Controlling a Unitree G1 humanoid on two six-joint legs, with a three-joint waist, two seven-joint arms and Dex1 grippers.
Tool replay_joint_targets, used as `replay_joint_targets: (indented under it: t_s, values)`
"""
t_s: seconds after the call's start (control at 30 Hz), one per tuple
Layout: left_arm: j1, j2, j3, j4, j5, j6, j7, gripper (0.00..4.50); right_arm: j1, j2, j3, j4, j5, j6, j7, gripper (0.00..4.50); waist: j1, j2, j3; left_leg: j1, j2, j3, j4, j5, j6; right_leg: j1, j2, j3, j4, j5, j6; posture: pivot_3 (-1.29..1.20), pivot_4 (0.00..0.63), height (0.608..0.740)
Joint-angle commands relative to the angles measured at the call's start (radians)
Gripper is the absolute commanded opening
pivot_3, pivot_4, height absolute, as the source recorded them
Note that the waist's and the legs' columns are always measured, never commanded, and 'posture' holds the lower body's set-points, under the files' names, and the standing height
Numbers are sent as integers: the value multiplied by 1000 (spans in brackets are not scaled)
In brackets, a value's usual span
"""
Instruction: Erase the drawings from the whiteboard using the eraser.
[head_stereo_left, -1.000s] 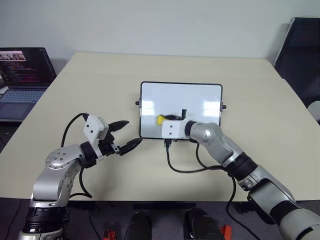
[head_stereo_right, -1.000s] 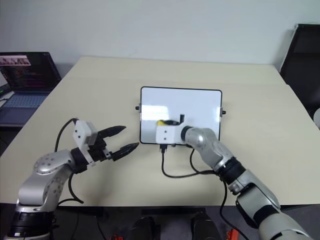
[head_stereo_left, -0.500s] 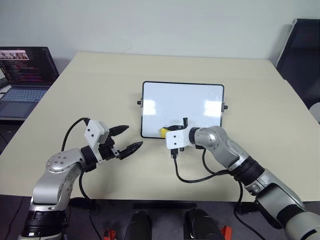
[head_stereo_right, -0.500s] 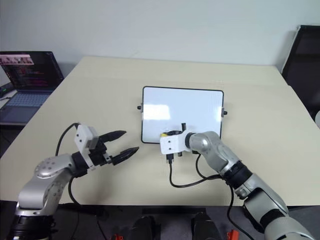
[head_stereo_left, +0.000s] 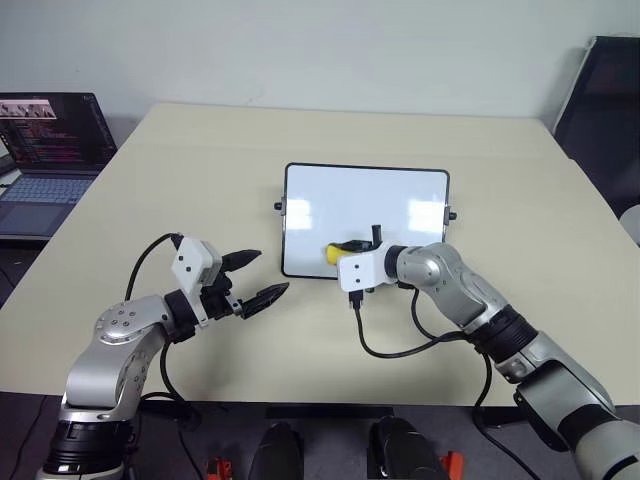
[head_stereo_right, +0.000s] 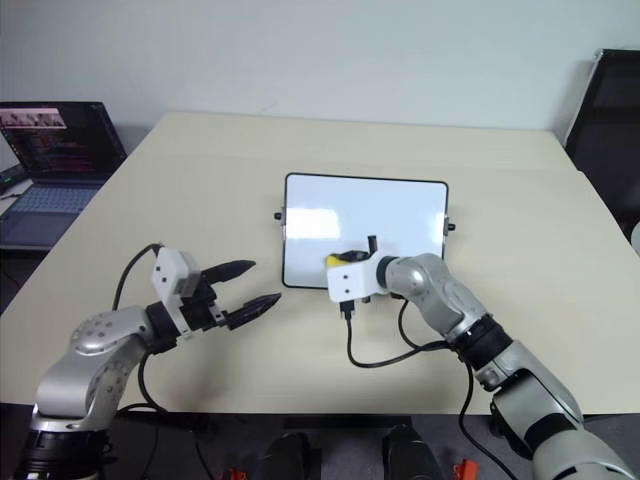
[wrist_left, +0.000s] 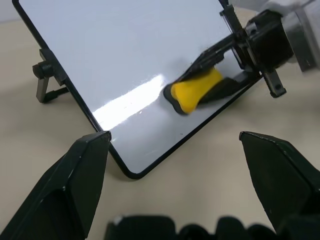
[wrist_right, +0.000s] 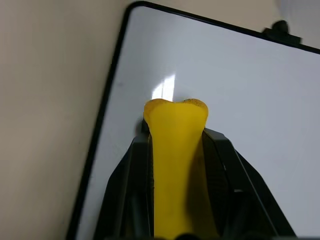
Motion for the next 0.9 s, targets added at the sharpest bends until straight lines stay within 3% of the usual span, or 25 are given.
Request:
replay_joint_targets:
  t_s: [0.03, 0.23, 0.5, 0.67, 0.77, 0.9]
  values:
    - [-12, 7, 10, -19, -11, -7, -5, 4500, -35, -1, -45, 81, -70, 33, -121, 1012, 0, 0, 0, 0, 0, 0, 1, 0, 0, 0, 0, 0, 0, 0, 0, 0, 150, 740]
    - [-15, 5, 6, -14, -10, -11, -11, 4500, -81, 0, -91, 126, -73, 8, -241, 1011, 1, 0, 0, 0, -1, 0, 1, 0, 0, -2, -1, 0, -1, 1, -1, 0, 150, 740]
    - [-50, -8, -26, -19, -11, -6, -14, 4500, 22, -60, -204, 0, 14, 7, -250, 1011, 7, 0, 0, -2, -1, 1, 0, 0, 0, 0, -2, -1, -1, 0, 0, 0, 150, 740]
    - [-129, -18, -85, -39, -18, 23, -27, 4500, 235, -21, -431, -369, 177, 303, -198, 1011, 17, 0, 0, -7, -1, 0, -1, 0, 0, -3, -2, -1, -1, -2, 5, 0, 150, 740]
    - [-209, -29, -135, -28, -14, 37, -50, 4500, 351, 88, -578, -614, 298, 539, -223, 1005, 18, 1, 1, -9, -1, 0, -1, -1, -1, -5, -1, -1, -1, -1, 8, 0, 150, 740]
    - [-295, -42, -178, 17, -1, 38, -82, 4500, 416, 169, -647, -795, 343, 738, -261, 1004, 5, 2, 1, -9, 0, -1, -1, -1, -1, -5, 0, -1, 0, -1, 7, 0, 150, 740]
